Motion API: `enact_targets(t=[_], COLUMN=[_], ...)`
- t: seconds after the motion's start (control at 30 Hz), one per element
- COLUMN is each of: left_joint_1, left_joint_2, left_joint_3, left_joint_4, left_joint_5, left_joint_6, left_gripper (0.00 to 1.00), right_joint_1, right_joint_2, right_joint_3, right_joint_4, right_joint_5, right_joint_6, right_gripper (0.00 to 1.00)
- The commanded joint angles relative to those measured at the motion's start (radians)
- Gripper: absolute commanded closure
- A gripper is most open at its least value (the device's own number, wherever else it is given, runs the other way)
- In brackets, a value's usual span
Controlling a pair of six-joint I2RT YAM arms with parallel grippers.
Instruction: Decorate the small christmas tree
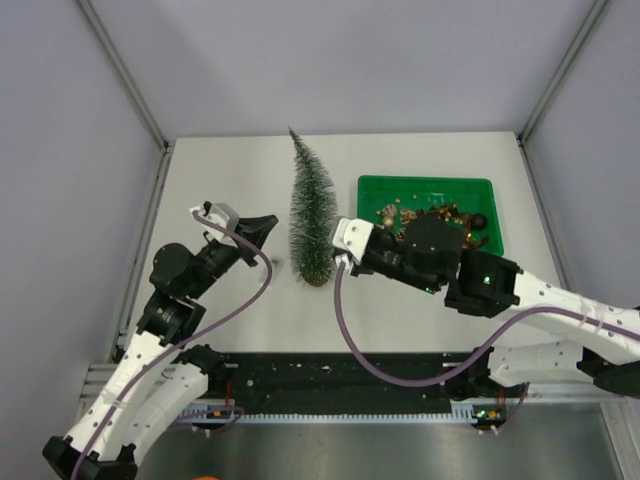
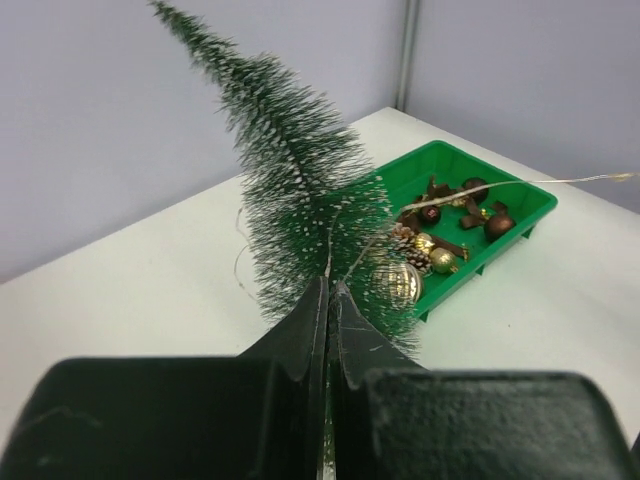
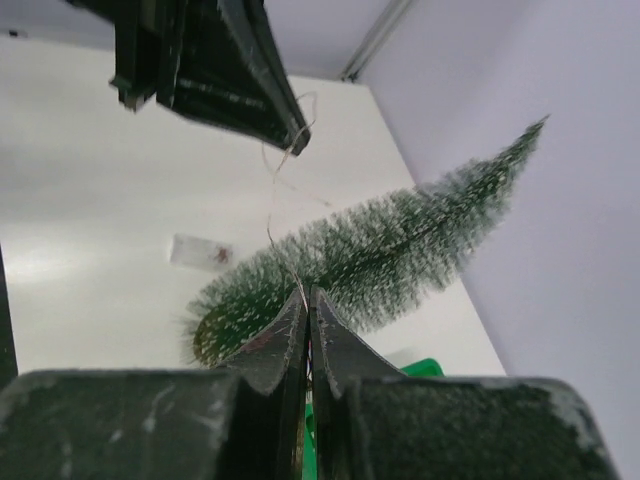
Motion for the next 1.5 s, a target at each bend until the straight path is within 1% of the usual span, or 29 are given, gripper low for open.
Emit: enact_targets(t=[0.0, 0.07, 0.17, 0.37, 0.43, 0.53, 0.67, 0.9, 1.17, 1.2, 1.23, 1.27, 1.33, 1.4, 1.43, 1.47], left_joint_1=[0.011, 0.014, 0.014, 0.017, 0.02, 0.021, 0.023, 0.021, 0.021, 0.021, 0.021, 0.021, 0.021, 0.021, 0.021, 0.021], left_joint_2=[-0.004, 0.009, 0.034, 0.086, 0.108, 0.141, 0.195, 0.279, 0.336, 0.341, 0.344, 0.347, 0.35, 0.349, 0.342, 0.338], left_joint_3=[-0.01, -0.002, 0.011, 0.03, 0.042, 0.062, 0.077, 0.105, 0.105, 0.1, 0.096, 0.091, 0.082, 0.07, 0.065, 0.058], left_joint_4=[0.052, 0.058, 0.061, 0.104, 0.119, 0.148, 0.193, 0.253, 0.309, 0.32, 0.332, 0.339, 0.348, 0.354, 0.352, 0.351], left_joint_5=[-0.157, -0.203, -0.231, -0.271, -0.282, -0.295, -0.322, -0.306, -0.32, -0.322, -0.323, -0.323, -0.32, -0.311, -0.303, -0.299], left_joint_6=[-0.074, -0.09, -0.108, -0.128, -0.125, -0.116, -0.107, -0.099, -0.061, -0.056, -0.05, -0.05, -0.042, -0.042, -0.044, -0.045], left_gripper=[1.0, 1.0, 1.0, 1.0, 1.0, 1.0, 1.0, 1.0, 1.0, 0.96, 0.9, 0.81, 0.8, 0.73, 0.66, 0.56], right_joint_1=[-0.011, -0.014, -0.055, -0.215, -0.252, -0.305, -0.368, -0.428, -0.529, -0.537, -0.549, -0.559, -0.572, -0.585, -0.594, -0.603], right_joint_2=[0.029, 0.076, 0.173, 0.403, 0.504, 0.607, 0.71, 0.865, 0.983, 0.995, 1.0, 1.005, 1.002, 0.997, 0.997, 0.995], right_joint_3=[0.116, 0.171, 0.3, 0.626, 0.725, 0.857, 0.952, 1.061, 1.101, 1.099, 1.093, 1.084, 1.044, 1.0, 0.972, 0.954], right_joint_4=[0.015, 0.022, 0.033, 0.074, 0.082, 0.096, 0.142, 0.215, 0.262, 0.266, 0.266, 0.268, 0.275, 0.281, 0.282, 0.282], right_joint_5=[-0.016, -0.005, -0.01, -0.113, -0.127, -0.159, -0.202, -0.226, -0.278, -0.278, -0.275, -0.274, -0.262, -0.242, -0.229, -0.216], right_joint_6=[-0.012, -0.052, -0.11, -0.133, -0.144, -0.14, -0.09, -0.046, 0.058, 0.069, 0.075, 0.081, 0.083, 0.08, 0.08, 0.083], right_gripper=[1.0, 1.0, 1.0, 1.0, 1.0, 1.0, 1.0, 1.0, 1.0, 1.0, 1.0, 1.0, 1.0, 1.0, 1.0, 1.0])
